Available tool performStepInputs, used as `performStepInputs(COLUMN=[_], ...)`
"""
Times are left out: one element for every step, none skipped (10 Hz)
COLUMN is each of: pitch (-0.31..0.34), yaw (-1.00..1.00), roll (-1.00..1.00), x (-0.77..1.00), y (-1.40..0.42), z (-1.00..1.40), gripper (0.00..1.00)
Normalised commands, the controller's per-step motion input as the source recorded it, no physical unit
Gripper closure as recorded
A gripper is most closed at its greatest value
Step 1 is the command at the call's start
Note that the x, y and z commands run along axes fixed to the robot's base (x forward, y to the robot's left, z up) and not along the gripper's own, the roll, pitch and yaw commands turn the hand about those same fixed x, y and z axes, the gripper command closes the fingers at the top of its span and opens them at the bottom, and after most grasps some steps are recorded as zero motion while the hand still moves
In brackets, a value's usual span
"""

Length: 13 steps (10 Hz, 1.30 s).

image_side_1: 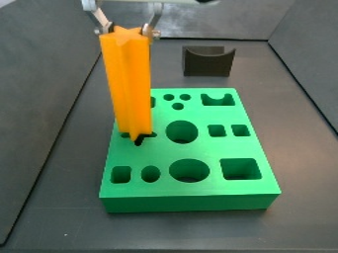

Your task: Insert the star object.

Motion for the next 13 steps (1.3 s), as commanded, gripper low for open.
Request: performStepInputs(pitch=[-0.043, -0.094, -0.067, 0.000, 0.000, 0.000, -0.004, -0.011, -0.014, -0.016, 0.000, 0.000, 0.000], yaw=[-0.08, -0.08, -0.03, -0.08, -0.07, 0.01, 0.23, 0.34, 0.48, 0.52, 0.30, 0.01, 0.00], roll=[-0.01, -0.06, -0.04, -0.03, 0.02, 0.11, 0.09, 0.13, 0.11, 0.09, 0.04, 0.13, 0.18], x=[0.00, 0.00, 0.09, 0.23, 0.18, 0.00, -0.01, -0.07, -0.08, -0.07, 0.00, 0.08, 0.00], y=[-0.15, -0.17, -0.14, 0.00, 0.00, 0.00, 0.00, 0.00, 0.00, 0.00, 0.00, 0.00, 0.02], z=[-0.27, -0.26, -0.34, -0.48, -0.47, -0.49, -0.43, -0.41, -0.40, -0.39, -0.47, -0.47, -0.47], gripper=[1.00, 1.00, 1.00, 1.00, 1.00, 1.00, 1.00, 1.00, 1.00, 1.00, 1.00, 1.00, 1.00])
